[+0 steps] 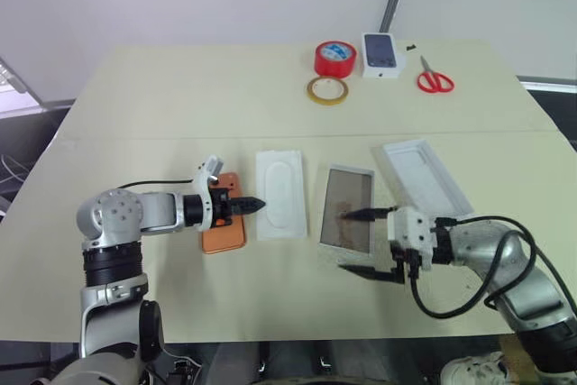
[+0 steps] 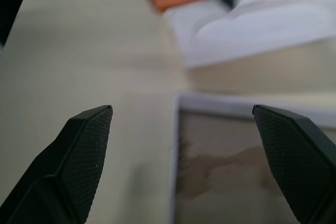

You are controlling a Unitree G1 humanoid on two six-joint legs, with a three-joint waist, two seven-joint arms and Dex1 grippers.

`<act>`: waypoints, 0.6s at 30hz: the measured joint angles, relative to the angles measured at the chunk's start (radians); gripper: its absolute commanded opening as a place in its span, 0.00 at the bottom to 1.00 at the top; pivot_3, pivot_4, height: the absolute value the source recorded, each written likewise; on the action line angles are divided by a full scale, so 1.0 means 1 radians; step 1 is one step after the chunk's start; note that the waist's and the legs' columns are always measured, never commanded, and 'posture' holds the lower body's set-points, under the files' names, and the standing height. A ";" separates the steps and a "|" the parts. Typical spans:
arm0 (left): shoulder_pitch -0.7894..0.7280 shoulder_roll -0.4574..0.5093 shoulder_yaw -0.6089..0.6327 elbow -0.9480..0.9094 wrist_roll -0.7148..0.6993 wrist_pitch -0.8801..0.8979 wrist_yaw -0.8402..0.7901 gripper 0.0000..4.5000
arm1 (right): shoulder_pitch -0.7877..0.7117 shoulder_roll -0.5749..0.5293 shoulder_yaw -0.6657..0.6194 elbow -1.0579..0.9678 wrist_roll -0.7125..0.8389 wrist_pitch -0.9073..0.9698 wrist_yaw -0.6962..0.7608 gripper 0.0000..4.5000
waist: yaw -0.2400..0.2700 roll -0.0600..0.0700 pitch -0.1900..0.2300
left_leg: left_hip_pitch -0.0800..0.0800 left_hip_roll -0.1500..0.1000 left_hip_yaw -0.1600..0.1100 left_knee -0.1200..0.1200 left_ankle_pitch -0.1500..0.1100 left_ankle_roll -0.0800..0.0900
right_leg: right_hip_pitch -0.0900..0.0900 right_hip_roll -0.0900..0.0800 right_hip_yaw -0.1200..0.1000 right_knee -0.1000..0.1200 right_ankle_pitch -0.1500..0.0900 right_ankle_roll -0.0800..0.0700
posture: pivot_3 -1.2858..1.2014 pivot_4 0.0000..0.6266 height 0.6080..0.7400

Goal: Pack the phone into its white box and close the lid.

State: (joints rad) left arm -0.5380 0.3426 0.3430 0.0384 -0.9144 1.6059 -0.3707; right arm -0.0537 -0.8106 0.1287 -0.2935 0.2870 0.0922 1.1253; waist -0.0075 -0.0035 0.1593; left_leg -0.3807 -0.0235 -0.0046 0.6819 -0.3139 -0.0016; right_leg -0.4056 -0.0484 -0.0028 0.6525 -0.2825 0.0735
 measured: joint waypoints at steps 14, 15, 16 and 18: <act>-0.096 -0.029 0.095 -0.016 -0.012 0.000 0.023 0.00 | -0.140 0.054 0.125 0.145 -0.181 -0.085 -0.004 0.01 | -0.002 -0.002 0.001 | 0.000 0.000 0.000 0.000 0.003 -0.006 | -0.001 0.000 0.000 0.000 0.000 0.000 | 0.52 0.24 1.00; -0.107 -0.034 0.099 -0.006 -0.012 0.000 0.027 0.00 | -0.161 0.065 0.139 0.158 -0.189 -0.091 -0.002 0.01 | -0.003 -0.002 0.001 | 0.000 0.000 0.000 0.000 0.003 -0.006 | -0.001 0.000 0.000 0.000 0.000 0.000 | 0.52 0.24 1.00; -0.117 -0.042 0.106 0.004 -0.010 0.000 0.032 0.00 | -0.183 0.087 0.150 0.174 -0.196 -0.095 0.000 0.01 | -0.004 -0.003 0.001 | 0.000 0.000 0.000 0.000 0.004 -0.006 | -0.001 0.001 0.000 0.001 0.000 0.000 | 0.52 0.24 1.00; -0.135 -0.070 0.114 0.019 -0.004 -0.001 0.048 0.00 | -0.232 0.136 0.179 0.203 -0.206 -0.100 -0.001 0.01 | -0.004 -0.003 0.001 | 0.000 0.000 0.000 0.000 0.004 -0.007 | -0.002 0.001 0.000 0.002 0.000 0.000 | 0.52 0.24 1.00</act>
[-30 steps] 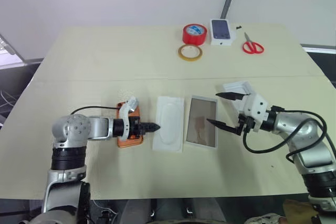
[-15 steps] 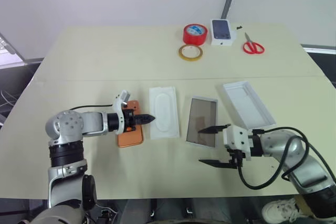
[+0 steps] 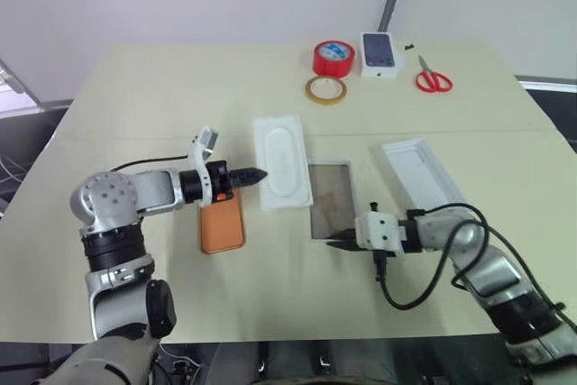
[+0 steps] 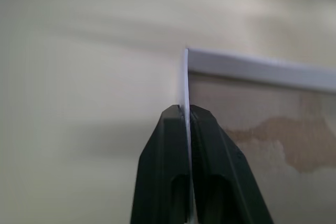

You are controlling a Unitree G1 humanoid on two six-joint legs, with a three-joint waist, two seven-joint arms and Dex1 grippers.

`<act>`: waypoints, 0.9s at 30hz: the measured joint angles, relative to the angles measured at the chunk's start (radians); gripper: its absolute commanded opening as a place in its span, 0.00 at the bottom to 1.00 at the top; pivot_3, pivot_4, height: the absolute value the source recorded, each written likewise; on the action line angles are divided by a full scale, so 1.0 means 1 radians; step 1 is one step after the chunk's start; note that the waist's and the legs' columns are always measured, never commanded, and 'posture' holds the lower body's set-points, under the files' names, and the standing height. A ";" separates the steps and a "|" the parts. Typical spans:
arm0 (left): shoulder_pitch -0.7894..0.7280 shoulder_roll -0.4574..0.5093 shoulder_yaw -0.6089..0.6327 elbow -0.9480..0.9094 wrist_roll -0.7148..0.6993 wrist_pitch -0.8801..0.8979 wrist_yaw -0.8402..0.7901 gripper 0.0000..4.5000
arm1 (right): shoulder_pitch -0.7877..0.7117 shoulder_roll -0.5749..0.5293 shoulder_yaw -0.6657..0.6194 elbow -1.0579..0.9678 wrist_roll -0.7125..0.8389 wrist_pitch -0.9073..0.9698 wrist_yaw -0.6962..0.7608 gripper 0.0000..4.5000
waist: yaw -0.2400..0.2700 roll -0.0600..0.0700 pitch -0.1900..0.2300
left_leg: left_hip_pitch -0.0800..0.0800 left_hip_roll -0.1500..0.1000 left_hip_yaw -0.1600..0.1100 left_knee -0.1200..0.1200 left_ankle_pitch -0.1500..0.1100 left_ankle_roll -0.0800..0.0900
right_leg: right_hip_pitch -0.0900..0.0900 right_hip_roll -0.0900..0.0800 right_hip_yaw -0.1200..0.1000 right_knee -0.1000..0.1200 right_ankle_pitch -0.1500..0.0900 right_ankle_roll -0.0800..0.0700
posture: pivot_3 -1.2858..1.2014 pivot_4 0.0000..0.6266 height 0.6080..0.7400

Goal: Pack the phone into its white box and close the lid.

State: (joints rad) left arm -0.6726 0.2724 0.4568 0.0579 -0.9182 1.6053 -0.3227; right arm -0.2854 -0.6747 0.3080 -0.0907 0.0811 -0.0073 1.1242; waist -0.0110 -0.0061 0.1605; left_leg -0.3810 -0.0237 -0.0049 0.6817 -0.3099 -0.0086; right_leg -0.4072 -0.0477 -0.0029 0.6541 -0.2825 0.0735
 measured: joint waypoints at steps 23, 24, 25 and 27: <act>0.065 -0.087 -0.109 -0.081 0.058 -0.047 0.028 0.00 | 0.054 -0.089 -0.137 -0.089 0.090 0.163 -0.001 0.64 | 0.001 -0.001 0.001 | -0.002 0.000 -0.001 0.000 0.000 0.000 | -0.001 0.000 0.000 0.000 0.000 0.000 | 0.52 0.24 1.00; 0.068 -0.090 -0.115 -0.081 0.059 -0.047 0.027 0.00 | 0.057 -0.086 -0.145 -0.084 0.089 0.157 -0.014 0.64 | 0.000 -0.001 0.001 | -0.002 0.000 0.000 0.000 0.000 0.000 | -0.001 0.000 0.000 0.000 0.000 0.000 | 0.52 0.24 1.00; 0.071 -0.096 -0.120 -0.080 0.059 -0.047 0.027 0.00 | 0.059 -0.083 -0.154 -0.077 0.088 0.149 -0.030 0.64 | 0.001 -0.001 0.001 | -0.002 0.000 -0.001 0.000 0.000 0.000 | -0.001 0.000 0.000 0.000 0.000 0.000 | 0.52 0.24 1.00; 0.072 -0.104 -0.126 -0.075 0.063 -0.048 0.027 0.14 | 0.059 -0.080 -0.166 -0.059 0.081 0.129 -0.057 0.65 | 0.002 -0.001 0.001 | -0.002 0.000 -0.001 0.000 0.000 0.000 | -0.001 0.000 0.000 0.000 0.000 0.000 | 0.52 0.24 1.00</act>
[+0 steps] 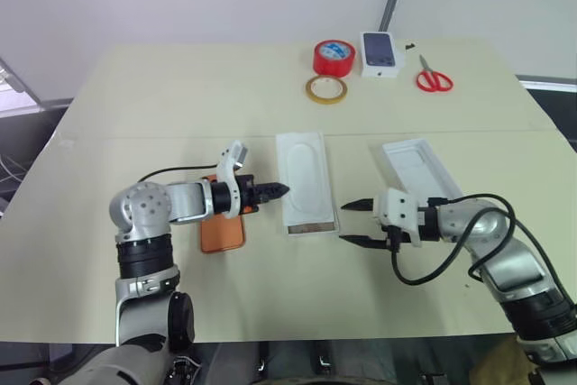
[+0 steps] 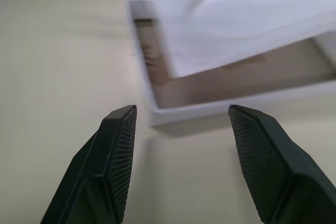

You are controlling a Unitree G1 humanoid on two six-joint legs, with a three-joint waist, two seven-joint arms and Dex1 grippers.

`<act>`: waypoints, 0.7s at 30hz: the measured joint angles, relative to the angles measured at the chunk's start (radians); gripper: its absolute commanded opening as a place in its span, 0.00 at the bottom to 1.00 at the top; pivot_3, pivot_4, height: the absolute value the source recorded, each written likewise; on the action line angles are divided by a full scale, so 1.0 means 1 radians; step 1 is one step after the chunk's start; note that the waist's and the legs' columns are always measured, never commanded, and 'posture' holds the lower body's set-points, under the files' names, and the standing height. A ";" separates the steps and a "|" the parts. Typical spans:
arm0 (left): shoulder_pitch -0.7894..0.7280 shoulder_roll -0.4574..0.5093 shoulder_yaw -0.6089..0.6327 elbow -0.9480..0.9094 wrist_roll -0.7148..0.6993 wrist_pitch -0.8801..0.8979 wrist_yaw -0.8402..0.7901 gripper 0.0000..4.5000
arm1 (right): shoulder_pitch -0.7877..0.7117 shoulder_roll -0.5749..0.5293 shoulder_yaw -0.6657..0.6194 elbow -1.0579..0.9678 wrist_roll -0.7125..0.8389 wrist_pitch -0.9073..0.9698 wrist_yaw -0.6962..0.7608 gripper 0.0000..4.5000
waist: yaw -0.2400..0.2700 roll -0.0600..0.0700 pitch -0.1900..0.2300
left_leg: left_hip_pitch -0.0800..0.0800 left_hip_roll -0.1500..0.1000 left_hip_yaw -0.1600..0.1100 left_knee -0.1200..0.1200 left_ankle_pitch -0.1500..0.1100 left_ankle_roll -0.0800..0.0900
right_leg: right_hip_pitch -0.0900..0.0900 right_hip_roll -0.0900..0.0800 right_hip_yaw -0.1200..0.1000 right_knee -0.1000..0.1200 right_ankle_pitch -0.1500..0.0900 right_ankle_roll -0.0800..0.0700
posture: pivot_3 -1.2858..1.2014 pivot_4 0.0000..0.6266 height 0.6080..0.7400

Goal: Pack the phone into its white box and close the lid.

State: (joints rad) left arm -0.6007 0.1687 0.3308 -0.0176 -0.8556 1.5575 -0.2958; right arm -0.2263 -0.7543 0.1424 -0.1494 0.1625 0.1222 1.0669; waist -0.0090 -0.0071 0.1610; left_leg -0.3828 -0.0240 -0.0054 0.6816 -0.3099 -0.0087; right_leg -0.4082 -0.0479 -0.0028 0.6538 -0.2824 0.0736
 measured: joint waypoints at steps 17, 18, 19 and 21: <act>0.034 0.113 -0.017 -0.129 0.009 -0.121 -0.087 1.00 | -0.161 0.159 -0.075 0.095 0.088 0.002 -0.103 0.34 | -0.003 0.000 0.000 | 0.000 0.000 0.000 -0.001 0.001 -0.002 | -0.001 0.001 0.000 0.001 0.000 0.000 | 0.52 0.24 1.00; 0.076 0.159 -0.056 -0.173 0.059 -0.252 -0.133 1.00 | -0.167 0.175 -0.064 0.093 0.083 0.000 -0.110 0.23 | -0.003 0.000 0.000 | 0.000 0.000 0.000 -0.001 0.001 -0.002 | -0.001 0.001 0.000 0.001 0.000 0.000 | 0.52 0.24 1.00; 0.109 0.204 -0.087 -0.192 0.104 -0.351 -0.170 1.00 | -0.169 0.188 -0.053 0.095 0.071 -0.002 -0.119 0.09 | -0.003 0.000 0.000 | 0.000 0.000 0.000 -0.002 0.001 -0.002 | -0.001 0.001 0.000 0.000 0.000 0.000 | 0.52 0.24 1.00; 0.167 0.277 -0.128 -0.193 0.193 -0.534 -0.246 1.00 | -0.178 0.217 -0.014 0.107 0.026 -0.016 -0.143 0.01 | -0.003 0.000 0.000 | 0.000 0.000 0.000 -0.002 0.001 -0.002 | -0.002 0.000 0.000 0.000 0.000 -0.001 | 0.52 0.24 1.00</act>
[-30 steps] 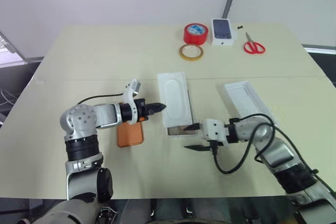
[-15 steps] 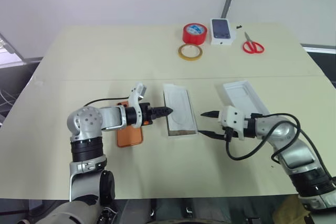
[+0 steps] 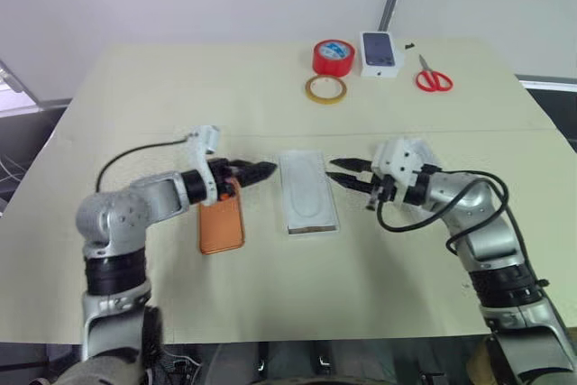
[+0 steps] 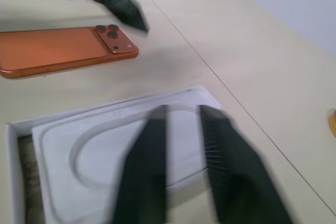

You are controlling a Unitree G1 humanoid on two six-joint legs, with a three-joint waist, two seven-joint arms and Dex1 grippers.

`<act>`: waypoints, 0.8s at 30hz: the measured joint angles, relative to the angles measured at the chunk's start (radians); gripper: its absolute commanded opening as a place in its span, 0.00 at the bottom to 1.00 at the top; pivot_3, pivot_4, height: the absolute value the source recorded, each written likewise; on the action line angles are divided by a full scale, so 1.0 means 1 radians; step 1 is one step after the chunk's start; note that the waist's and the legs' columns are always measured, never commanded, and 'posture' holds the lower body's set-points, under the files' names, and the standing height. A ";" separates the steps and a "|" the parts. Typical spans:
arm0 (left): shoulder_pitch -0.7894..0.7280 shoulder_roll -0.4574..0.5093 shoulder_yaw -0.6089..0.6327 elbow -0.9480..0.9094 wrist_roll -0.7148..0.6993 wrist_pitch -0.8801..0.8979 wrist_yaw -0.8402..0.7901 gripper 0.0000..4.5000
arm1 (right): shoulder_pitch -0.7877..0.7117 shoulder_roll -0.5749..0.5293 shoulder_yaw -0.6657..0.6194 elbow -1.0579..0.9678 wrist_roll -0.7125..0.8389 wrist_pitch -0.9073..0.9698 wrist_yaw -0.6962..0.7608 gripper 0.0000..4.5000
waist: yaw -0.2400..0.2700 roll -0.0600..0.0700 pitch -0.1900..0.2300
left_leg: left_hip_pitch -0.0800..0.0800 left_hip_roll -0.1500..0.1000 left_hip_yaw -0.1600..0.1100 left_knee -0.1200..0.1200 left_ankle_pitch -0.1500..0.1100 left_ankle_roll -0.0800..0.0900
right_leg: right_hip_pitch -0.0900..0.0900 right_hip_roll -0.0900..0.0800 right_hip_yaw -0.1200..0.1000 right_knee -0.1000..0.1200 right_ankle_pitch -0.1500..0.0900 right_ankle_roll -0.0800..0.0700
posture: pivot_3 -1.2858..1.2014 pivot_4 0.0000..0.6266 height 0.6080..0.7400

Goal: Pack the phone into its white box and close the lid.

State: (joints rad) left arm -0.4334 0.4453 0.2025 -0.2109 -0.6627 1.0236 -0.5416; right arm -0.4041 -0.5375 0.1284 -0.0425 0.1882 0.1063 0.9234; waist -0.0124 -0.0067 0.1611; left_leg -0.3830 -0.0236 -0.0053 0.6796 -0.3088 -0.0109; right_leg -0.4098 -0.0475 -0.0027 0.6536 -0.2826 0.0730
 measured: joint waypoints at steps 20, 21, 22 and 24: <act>0.184 0.158 -0.075 0.189 0.302 -0.685 -0.213 1.00 | -0.058 -0.069 0.264 0.008 -0.183 -0.135 0.220 0.01 | -0.004 0.000 0.000 | -0.009 0.000 0.000 0.002 -0.005 0.010 | -0.009 -0.002 0.000 0.002 0.000 0.000 | 0.52 0.24 1.00; 0.185 0.157 -0.075 0.188 0.302 -0.685 -0.212 1.00 | -0.072 -0.058 0.264 0.009 -0.176 -0.136 0.221 0.01 | -0.003 0.000 0.000 | -0.009 0.000 0.000 0.002 -0.005 0.010 | -0.009 -0.002 0.000 0.002 0.000 0.000 | 0.52 0.24 1.00; 0.185 0.156 -0.074 0.187 0.302 -0.685 -0.210 1.00 | -0.085 -0.049 0.262 0.017 -0.175 -0.139 0.218 0.01 | -0.001 0.000 0.000 | -0.009 0.000 0.000 0.002 -0.005 0.010 | -0.009 -0.002 0.000 0.002 0.000 0.000 | 0.52 0.24 1.00; 0.186 0.156 -0.071 0.186 0.303 -0.685 -0.202 1.00 | -0.101 -0.040 0.254 0.048 -0.178 -0.148 0.201 0.01 | 0.001 0.000 0.000 | -0.009 -0.001 0.000 0.003 -0.005 0.010 | -0.009 -0.002 0.000 0.002 0.000 0.000 | 0.52 0.24 1.00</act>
State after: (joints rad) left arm -0.2471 0.6012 0.1313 -0.0245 -0.3600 0.3389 -0.7437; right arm -0.5050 -0.5776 0.3821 0.0056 0.0102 -0.0418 1.1247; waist -0.0117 -0.0066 0.1613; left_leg -0.3920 -0.0241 -0.0048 0.6823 -0.3141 -0.0006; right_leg -0.4184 -0.0497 -0.0031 0.6557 -0.2823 0.0729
